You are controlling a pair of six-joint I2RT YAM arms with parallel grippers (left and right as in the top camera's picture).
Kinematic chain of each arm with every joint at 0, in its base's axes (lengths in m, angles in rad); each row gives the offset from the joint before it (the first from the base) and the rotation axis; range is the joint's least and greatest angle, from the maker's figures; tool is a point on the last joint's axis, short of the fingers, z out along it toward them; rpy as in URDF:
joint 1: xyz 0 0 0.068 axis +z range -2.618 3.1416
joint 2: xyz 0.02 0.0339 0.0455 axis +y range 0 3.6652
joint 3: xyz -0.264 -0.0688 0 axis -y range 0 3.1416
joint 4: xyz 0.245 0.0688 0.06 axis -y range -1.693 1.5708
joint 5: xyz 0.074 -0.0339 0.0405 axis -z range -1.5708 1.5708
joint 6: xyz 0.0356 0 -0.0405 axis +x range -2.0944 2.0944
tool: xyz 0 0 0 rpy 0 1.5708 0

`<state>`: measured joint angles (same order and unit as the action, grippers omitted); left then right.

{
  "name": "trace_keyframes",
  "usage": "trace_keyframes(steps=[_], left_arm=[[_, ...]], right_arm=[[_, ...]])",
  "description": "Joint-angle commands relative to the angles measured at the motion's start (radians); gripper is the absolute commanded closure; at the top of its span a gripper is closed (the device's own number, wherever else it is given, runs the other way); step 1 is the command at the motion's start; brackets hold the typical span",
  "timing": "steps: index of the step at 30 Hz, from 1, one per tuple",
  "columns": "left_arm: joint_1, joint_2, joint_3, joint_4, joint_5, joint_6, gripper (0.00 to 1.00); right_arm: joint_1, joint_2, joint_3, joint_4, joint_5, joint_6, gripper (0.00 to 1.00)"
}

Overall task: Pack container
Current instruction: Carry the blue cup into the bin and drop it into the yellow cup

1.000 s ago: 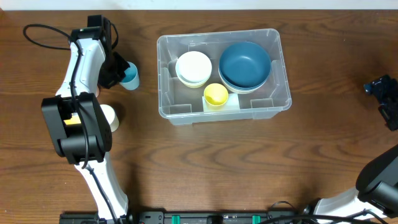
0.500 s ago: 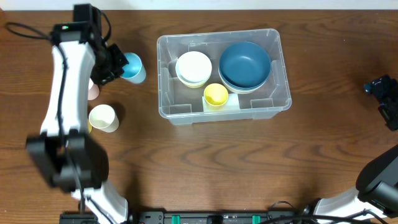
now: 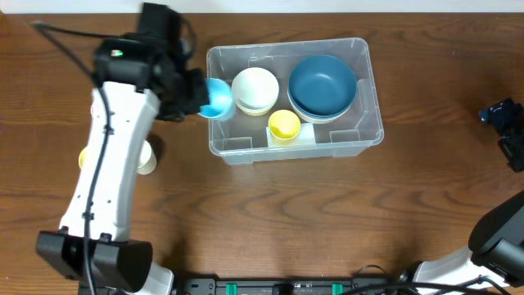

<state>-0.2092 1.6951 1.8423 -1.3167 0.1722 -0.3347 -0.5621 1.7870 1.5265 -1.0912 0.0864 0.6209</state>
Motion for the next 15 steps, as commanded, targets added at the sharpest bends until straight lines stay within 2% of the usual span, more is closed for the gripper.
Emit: trace_keyframes(steps=[1, 7, 15], left_arm=[[-0.074, 0.011, 0.004, 0.031, -0.035, 0.024, 0.94], [-0.174, 0.034, 0.004, 0.097, -0.099, 0.023, 0.94], [-0.193, 0.065, 0.017, 0.103, -0.102, 0.019, 0.94]], right_arm=[[-0.002, 0.003, -0.002, 0.000, 0.011, 0.014, 0.01], [-0.002, 0.003, -0.002, 0.000, 0.011, 0.014, 0.01], [-0.002, 0.003, -0.002, 0.000, 0.011, 0.014, 0.01]])
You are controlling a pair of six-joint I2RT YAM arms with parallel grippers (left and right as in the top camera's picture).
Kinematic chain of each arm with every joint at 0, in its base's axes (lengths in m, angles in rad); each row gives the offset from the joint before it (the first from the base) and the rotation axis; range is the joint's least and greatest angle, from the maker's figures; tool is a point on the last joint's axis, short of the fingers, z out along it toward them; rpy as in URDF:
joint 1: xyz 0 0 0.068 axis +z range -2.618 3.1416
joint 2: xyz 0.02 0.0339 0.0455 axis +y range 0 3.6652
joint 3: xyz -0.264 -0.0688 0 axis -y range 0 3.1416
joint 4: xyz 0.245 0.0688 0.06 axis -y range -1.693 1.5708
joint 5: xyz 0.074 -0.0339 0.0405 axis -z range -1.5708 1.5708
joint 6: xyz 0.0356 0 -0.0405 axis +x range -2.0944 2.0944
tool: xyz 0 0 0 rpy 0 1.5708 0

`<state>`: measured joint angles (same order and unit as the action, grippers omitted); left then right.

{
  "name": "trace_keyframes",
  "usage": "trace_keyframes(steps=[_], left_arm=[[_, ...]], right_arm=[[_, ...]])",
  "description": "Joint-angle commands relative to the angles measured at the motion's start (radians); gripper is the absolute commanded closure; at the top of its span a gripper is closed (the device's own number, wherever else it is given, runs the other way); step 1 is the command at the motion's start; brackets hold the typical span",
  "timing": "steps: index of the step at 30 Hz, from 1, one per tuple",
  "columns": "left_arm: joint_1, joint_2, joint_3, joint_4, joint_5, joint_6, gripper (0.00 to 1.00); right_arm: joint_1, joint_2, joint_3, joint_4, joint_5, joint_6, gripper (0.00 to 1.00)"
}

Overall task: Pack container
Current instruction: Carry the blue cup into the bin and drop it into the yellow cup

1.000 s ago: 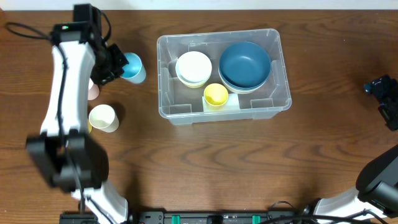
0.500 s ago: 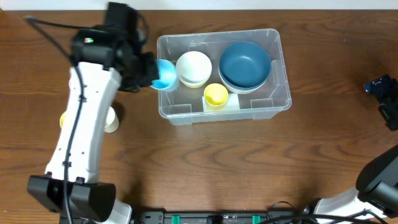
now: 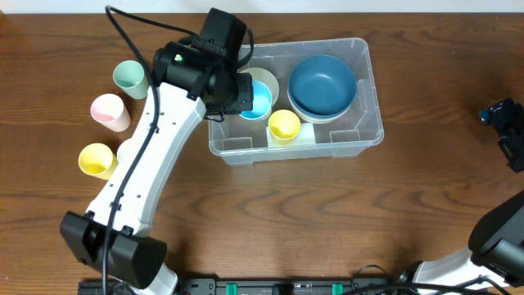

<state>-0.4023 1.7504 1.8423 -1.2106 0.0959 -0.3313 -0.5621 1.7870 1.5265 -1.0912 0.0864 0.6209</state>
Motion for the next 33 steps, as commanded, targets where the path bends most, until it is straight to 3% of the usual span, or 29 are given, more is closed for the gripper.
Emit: trace_keyframes(steps=[1, 33], left_arm=[[0.000, 0.010, 0.021, -0.004, -0.026, 0.016, 0.94], [-0.121, 0.196, 0.026, 0.087, -0.037, 0.024, 0.94]], right_arm=[[-0.002, 0.003, -0.002, 0.000, 0.011, 0.014, 0.01], [-0.002, 0.003, -0.002, 0.000, 0.011, 0.014, 0.01]])
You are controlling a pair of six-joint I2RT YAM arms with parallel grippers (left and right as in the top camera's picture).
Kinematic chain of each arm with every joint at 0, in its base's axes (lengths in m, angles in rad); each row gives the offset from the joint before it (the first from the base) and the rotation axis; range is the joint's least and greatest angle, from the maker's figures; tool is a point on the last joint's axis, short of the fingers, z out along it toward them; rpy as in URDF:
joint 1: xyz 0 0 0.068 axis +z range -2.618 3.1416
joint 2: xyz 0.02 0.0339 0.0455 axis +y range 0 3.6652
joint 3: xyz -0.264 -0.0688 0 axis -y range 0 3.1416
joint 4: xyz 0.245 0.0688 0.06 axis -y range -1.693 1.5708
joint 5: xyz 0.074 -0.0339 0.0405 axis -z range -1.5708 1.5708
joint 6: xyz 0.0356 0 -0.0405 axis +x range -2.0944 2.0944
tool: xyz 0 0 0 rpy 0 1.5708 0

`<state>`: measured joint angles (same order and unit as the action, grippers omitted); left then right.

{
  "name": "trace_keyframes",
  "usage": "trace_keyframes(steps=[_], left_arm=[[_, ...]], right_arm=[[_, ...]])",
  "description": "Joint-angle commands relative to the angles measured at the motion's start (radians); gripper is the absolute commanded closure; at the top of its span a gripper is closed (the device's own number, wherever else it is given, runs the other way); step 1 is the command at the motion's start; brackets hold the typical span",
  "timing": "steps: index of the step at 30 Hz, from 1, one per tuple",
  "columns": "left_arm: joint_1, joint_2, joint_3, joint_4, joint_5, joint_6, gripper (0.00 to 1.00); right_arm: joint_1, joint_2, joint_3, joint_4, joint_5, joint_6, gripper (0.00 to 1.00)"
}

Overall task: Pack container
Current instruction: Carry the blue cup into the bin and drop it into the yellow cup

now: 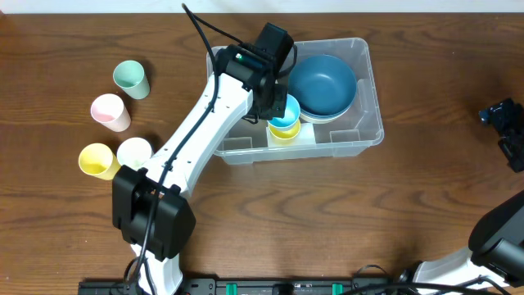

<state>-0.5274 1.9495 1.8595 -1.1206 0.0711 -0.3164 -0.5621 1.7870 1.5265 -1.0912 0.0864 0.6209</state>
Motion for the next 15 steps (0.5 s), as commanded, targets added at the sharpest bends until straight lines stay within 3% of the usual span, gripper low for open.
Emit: trace_keyframes(steps=[1, 15], left_arm=[[0.001, -0.003, 0.007, -0.005, -0.013, 0.010, 0.94], [-0.027, 0.049, -0.008, -0.023, -0.013, 0.010, 0.94]], right_arm=[[-0.002, 0.003, -0.002, 0.000, 0.011, 0.014, 0.01], [-0.002, 0.003, -0.002, 0.000, 0.011, 0.014, 0.01]])
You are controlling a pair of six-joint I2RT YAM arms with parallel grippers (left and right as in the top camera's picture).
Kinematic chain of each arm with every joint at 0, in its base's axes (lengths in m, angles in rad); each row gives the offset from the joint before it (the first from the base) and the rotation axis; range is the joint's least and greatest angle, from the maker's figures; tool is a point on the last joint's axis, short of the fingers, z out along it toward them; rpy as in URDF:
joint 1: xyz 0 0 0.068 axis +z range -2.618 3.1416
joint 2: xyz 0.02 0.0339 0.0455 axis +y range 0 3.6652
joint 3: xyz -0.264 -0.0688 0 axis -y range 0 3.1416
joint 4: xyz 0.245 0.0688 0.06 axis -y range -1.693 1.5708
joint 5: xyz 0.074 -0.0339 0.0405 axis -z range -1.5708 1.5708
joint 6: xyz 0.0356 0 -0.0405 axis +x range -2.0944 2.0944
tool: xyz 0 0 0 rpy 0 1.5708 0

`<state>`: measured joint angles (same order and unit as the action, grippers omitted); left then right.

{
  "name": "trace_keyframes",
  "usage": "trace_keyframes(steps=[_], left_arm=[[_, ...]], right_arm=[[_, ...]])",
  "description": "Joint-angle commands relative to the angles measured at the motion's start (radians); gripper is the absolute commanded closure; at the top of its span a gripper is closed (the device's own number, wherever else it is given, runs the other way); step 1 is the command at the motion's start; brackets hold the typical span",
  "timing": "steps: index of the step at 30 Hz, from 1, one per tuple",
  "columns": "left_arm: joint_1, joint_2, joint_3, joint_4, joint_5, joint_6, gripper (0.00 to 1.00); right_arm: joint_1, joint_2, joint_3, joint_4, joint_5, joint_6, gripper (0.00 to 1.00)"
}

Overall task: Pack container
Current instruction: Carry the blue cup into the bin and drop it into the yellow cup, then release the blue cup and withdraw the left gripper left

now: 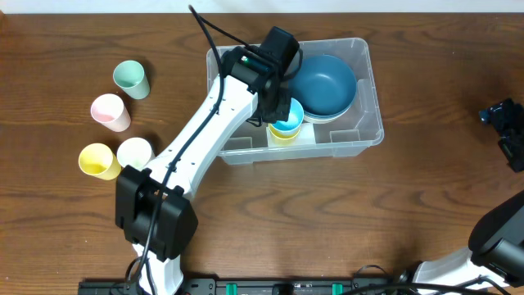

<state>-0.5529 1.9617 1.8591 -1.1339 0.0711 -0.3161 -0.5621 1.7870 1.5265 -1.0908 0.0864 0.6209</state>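
Note:
The clear plastic container [372, 115] stands at the back middle of the table. Inside it lie stacked dark blue bowls [324, 82] and a yellow cup [284, 133] at the front. My left gripper [278, 111] reaches into the container, shut on a light blue cup [291, 115] that sits right over the yellow cup. The arm hides the white bowls in the container's left half. My right gripper [508, 123] rests at the far right edge; its fingers cannot be made out.
Several loose cups stand on the table to the left: a green cup [130, 79], a pink cup [110, 111], a yellow cup [97, 161] and a white cup [134, 152].
My left gripper with the blue cup has shifted very slightly right and back over the yellow cup in the container. The right arm has not moved.
My left gripper held the blue cup just outside the container's left wall. Then it was over the white bowl inside. Then it was over the yellow cup at the container's front, where it is now, still shut on the cup.

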Motion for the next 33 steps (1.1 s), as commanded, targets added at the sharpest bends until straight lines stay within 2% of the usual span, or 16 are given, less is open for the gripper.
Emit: trace_keyframes(steps=[1, 5, 6, 7, 10, 13, 19, 24, 29, 33], left_arm=[[-0.001, 0.046, -0.008, -0.013, -0.013, 0.009, 0.94], [-0.001, 0.068, -0.008, -0.012, -0.014, 0.009, 0.94], [0.000, 0.068, -0.008, -0.009, -0.014, 0.009, 0.90], [0.000, 0.068, -0.008, -0.006, -0.017, 0.009, 0.84], [0.001, 0.068, -0.008, 0.003, -0.039, 0.010, 0.57], [0.007, 0.068, -0.005, 0.012, -0.039, 0.009, 0.48], [0.032, 0.053, 0.083, -0.032, -0.038, 0.009, 0.48], [0.068, -0.026, 0.168, -0.097, -0.039, 0.010, 0.48], [0.167, -0.150, 0.170, -0.107, -0.039, 0.009, 0.48], [0.301, -0.202, 0.170, -0.144, -0.057, 0.007, 0.48]], right_arm=[[-0.002, 0.003, -0.002, -0.001, 0.011, 0.014, 0.01], [-0.002, 0.003, -0.002, -0.001, 0.011, 0.014, 0.01], [-0.002, 0.003, -0.002, -0.001, 0.011, 0.014, 0.01], [-0.002, 0.003, -0.002, -0.001, 0.011, 0.014, 0.01], [-0.002, 0.003, -0.002, -0.001, 0.011, 0.014, 0.01], [-0.002, 0.003, -0.002, -0.001, 0.011, 0.014, 0.01], [-0.002, 0.003, -0.002, -0.001, 0.011, 0.014, 0.01], [-0.002, 0.003, -0.002, -0.001, 0.011, 0.014, 0.01], [-0.002, 0.003, -0.002, -0.001, 0.011, 0.014, 0.01], [-0.002, 0.003, -0.002, -0.001, 0.011, 0.014, 0.01]])
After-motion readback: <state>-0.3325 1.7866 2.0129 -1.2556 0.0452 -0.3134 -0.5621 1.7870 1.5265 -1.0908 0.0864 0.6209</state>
